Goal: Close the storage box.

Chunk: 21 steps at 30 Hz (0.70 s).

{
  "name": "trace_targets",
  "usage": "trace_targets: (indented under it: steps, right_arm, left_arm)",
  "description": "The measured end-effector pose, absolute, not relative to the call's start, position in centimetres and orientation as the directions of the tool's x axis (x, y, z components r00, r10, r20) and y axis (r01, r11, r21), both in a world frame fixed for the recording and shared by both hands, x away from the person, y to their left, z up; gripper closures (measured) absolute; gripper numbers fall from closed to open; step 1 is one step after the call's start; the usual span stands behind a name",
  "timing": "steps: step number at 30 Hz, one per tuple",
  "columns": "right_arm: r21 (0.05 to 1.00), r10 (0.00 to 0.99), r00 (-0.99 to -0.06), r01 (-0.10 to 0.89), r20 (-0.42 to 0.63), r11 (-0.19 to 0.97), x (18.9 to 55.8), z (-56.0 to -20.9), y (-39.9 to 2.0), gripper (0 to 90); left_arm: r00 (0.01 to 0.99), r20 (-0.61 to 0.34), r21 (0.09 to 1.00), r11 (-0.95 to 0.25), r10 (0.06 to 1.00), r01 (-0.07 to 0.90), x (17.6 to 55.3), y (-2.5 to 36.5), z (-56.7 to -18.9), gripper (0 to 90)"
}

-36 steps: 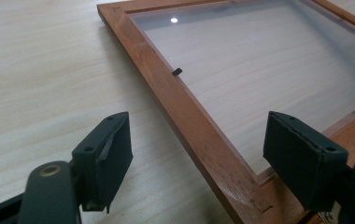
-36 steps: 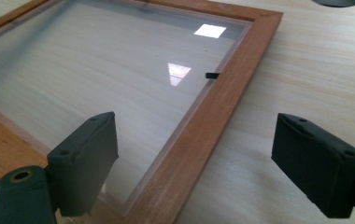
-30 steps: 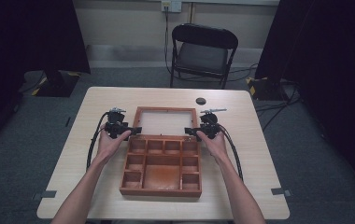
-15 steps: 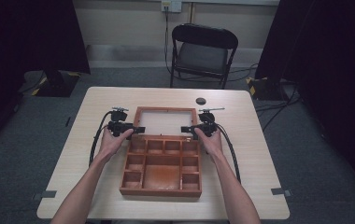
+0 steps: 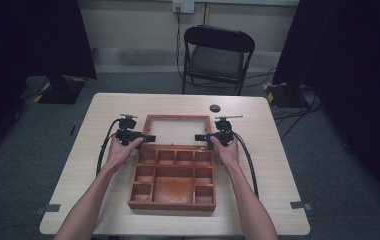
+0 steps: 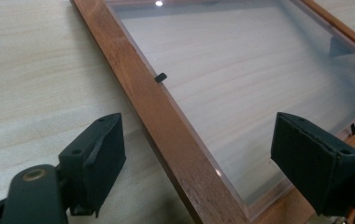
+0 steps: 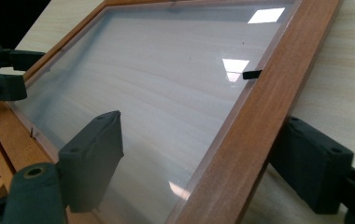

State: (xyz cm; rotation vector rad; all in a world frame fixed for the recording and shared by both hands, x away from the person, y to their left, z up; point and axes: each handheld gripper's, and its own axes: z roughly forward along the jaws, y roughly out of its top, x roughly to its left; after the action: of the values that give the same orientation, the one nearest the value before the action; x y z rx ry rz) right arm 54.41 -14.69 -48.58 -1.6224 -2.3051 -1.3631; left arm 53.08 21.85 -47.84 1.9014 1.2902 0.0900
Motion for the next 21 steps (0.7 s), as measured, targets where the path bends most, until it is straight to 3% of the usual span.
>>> trace_targets:
  steps: [14, 17, 21]
  right_arm:
    - [0.67, 0.756, -0.464, 0.741, 0.461, 0.046, 54.2, -48.32, -15.2, 28.8]
    - [0.688, 0.75, -0.469, 0.725, 0.466, 0.026, 54.11, -48.07, -15.52, 35.5]
    - [0.708, 0.753, -0.481, 0.706, 0.449, 0.029, 53.97, -47.74, -15.54, 36.7]
  left_arm:
    - [0.47, -0.397, 0.648, -0.122, 0.788, 0.752, 53.37, 22.01, -47.71, 16.6]
    - [0.48, -0.396, 0.659, -0.122, 0.783, 0.743, 53.27, 21.98, -47.49, 19.5]
    - [0.493, -0.41, 0.66, -0.122, 0.767, 0.741, 53.23, 21.93, -47.22, 25.9]
